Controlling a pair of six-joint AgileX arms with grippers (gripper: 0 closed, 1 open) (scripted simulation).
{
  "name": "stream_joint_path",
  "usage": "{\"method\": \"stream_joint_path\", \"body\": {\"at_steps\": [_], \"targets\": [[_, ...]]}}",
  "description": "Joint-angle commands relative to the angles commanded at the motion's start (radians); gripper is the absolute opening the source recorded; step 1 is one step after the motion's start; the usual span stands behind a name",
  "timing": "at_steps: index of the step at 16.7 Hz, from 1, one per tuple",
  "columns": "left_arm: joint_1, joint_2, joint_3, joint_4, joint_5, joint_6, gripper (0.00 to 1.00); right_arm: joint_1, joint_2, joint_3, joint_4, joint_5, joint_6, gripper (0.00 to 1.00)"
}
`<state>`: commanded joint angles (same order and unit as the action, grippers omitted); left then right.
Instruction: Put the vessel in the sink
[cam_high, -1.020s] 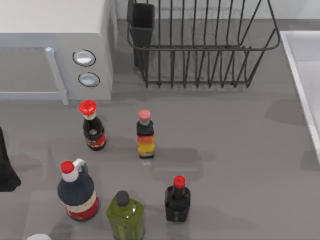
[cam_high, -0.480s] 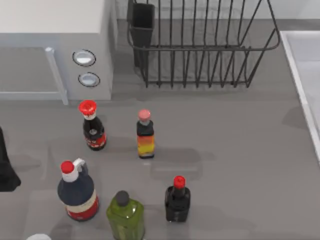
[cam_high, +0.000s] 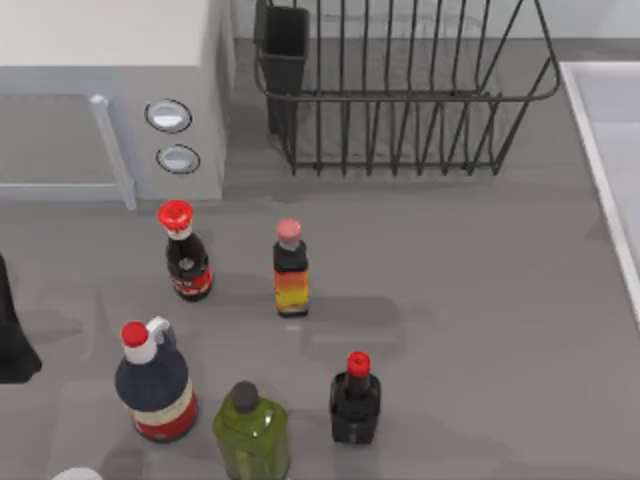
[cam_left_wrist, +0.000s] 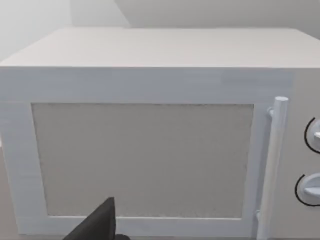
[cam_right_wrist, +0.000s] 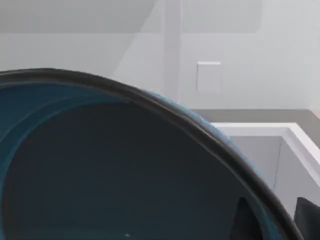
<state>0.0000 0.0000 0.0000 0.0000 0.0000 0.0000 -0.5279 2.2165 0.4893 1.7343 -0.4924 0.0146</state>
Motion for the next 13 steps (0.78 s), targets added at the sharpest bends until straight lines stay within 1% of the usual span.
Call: {"method": "stream_joint_path", "body": {"at_steps": [7,8,13], "targets": [[0.0,0.0,0.0,0.0,0.0,0.0,1.0,0.0,0.0,0.0,0.0,0.0,0.0,0.98],[0.0,0.0,0.0,0.0,0.0,0.0,1.0,0.0,0.0,0.0,0.0,0.0,0.0,1.0],[0.0,0.0,0.0,0.0,0.0,0.0,1.0,0.0,0.0,0.0,0.0,0.0,0.0,1.0]]}}
